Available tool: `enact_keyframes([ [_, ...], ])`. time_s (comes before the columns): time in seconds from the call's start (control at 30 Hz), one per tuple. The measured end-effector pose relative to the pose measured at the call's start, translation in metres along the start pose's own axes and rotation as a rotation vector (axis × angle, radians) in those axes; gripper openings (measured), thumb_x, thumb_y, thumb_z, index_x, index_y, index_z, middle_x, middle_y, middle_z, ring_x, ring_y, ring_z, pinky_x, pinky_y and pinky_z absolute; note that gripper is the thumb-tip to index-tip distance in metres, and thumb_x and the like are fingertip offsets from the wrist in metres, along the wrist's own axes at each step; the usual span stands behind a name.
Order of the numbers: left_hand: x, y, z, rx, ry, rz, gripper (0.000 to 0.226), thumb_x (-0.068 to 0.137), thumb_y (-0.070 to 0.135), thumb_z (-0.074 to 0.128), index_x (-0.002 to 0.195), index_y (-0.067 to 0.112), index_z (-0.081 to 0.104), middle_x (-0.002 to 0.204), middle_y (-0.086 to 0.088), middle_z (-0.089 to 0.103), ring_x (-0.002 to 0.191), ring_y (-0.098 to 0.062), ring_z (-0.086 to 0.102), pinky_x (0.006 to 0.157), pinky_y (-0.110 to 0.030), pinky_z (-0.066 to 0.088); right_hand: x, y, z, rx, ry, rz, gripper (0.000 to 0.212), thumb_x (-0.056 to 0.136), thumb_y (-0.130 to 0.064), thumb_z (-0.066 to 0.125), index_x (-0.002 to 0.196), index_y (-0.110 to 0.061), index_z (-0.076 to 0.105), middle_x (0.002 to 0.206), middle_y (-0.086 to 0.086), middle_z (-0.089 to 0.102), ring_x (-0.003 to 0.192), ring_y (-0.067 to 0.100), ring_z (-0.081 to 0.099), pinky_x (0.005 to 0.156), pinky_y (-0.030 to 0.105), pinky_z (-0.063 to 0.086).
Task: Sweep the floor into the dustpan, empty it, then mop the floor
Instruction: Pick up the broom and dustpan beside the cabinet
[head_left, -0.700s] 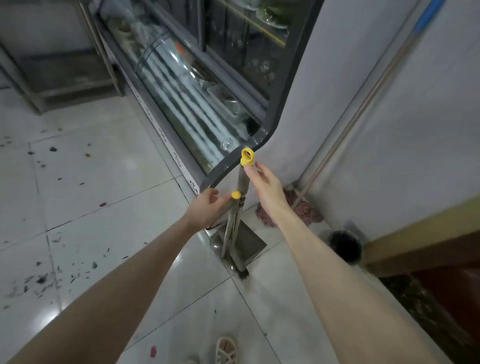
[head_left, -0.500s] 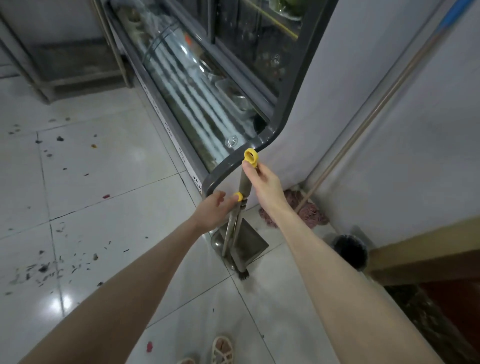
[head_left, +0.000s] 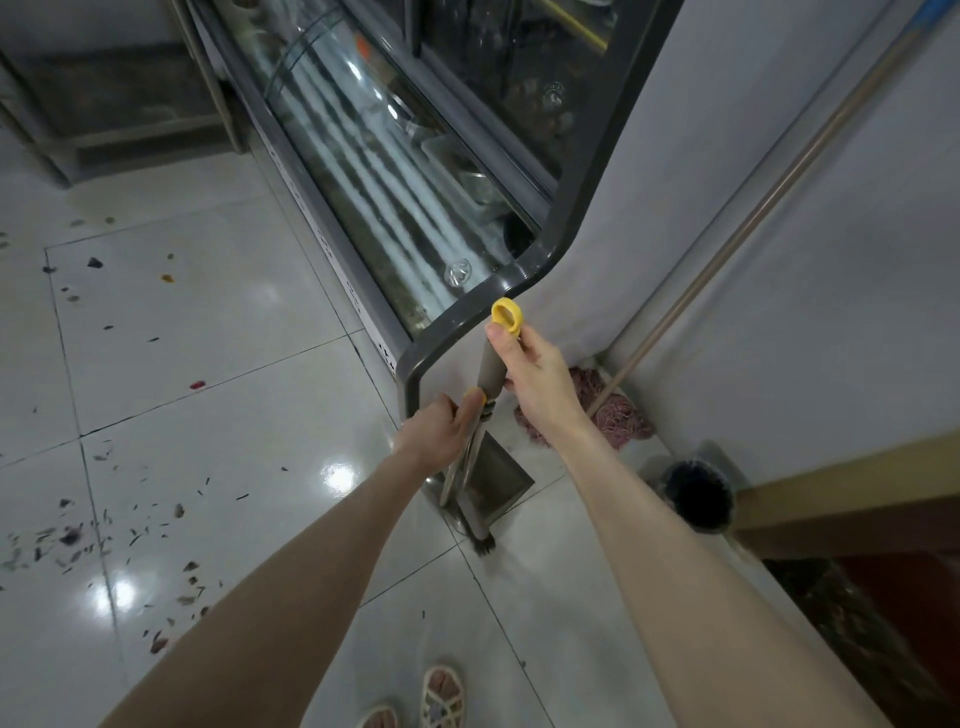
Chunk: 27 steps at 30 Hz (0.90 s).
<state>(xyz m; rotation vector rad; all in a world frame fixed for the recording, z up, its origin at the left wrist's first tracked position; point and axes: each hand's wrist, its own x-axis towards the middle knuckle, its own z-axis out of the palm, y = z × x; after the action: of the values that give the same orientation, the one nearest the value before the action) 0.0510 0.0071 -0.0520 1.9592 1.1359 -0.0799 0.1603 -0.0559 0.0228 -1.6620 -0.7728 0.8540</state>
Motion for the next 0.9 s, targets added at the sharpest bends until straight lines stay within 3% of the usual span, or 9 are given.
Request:
enact_keyframes([
  [0.17,0.002,-0.002,0.004,0.055,0.009,-0.008,0.061,0.091,0.068,0.019,0.07,0.018,0.048,0.066,-0.001,0.052,0.068,-0.02,0.054,0.065,-0.032,0.044,-0.001,0.0,0.0,-0.01,-0.019,0.01,0.035,0.078,-0.062,0.058,0.082,-0.027,0.062,0.087,0.008,0.057,0.088,0.03,0.058,0.091,0.058,0.048],
  [0.27,0.002,-0.004,0.006,0.061,0.013,-0.007,0.062,0.091,0.069,0.017,0.073,0.019,0.049,0.072,-0.002,0.055,0.074,-0.021,0.057,0.07,-0.033,0.045,-0.002,0.002,-0.002,-0.011,-0.006,0.011,0.036,0.082,-0.058,0.058,0.089,-0.023,0.063,0.102,0.021,0.06,0.106,0.038,0.056,0.093,0.058,0.047],
  [0.4,0.001,-0.009,0.006,0.053,0.0,-0.009,0.07,0.09,0.069,0.013,0.091,0.016,0.058,0.091,-0.006,0.064,0.089,-0.024,0.06,0.083,-0.038,0.047,-0.004,0.005,0.0,-0.022,-0.005,0.019,0.039,0.086,-0.053,0.056,0.097,-0.015,0.062,0.112,0.024,0.057,0.11,0.037,0.054,0.094,0.058,0.046],
  [0.57,-0.002,-0.009,0.008,0.046,0.001,-0.01,0.069,0.092,0.068,0.013,0.097,0.015,0.058,0.097,-0.007,0.065,0.091,-0.023,0.06,0.085,-0.038,0.047,-0.006,0.006,0.001,-0.013,0.004,0.034,0.036,0.09,-0.048,0.056,0.1,-0.014,0.063,0.115,0.021,0.058,0.112,0.032,0.055,0.097,0.054,0.046],
  [0.73,-0.003,-0.014,0.011,0.034,0.026,-0.02,0.073,0.09,0.071,0.012,0.097,0.016,0.059,0.096,-0.006,0.065,0.092,-0.024,0.06,0.089,-0.042,0.048,-0.01,0.005,0.008,-0.007,0.016,0.019,0.052,0.077,-0.064,0.056,0.093,-0.015,0.061,0.109,0.029,0.055,0.108,0.042,0.053,0.092,0.059,0.047],
  [0.9,-0.005,-0.013,0.014,0.043,0.04,-0.008,0.071,0.091,0.069,0.012,0.093,0.015,0.058,0.095,-0.007,0.065,0.091,-0.024,0.06,0.086,-0.04,0.047,-0.012,0.006,0.007,0.011,0.021,0.012,0.047,0.077,-0.064,0.056,0.095,-0.021,0.061,0.111,0.027,0.056,0.109,0.041,0.053,0.093,0.059,0.047],
])
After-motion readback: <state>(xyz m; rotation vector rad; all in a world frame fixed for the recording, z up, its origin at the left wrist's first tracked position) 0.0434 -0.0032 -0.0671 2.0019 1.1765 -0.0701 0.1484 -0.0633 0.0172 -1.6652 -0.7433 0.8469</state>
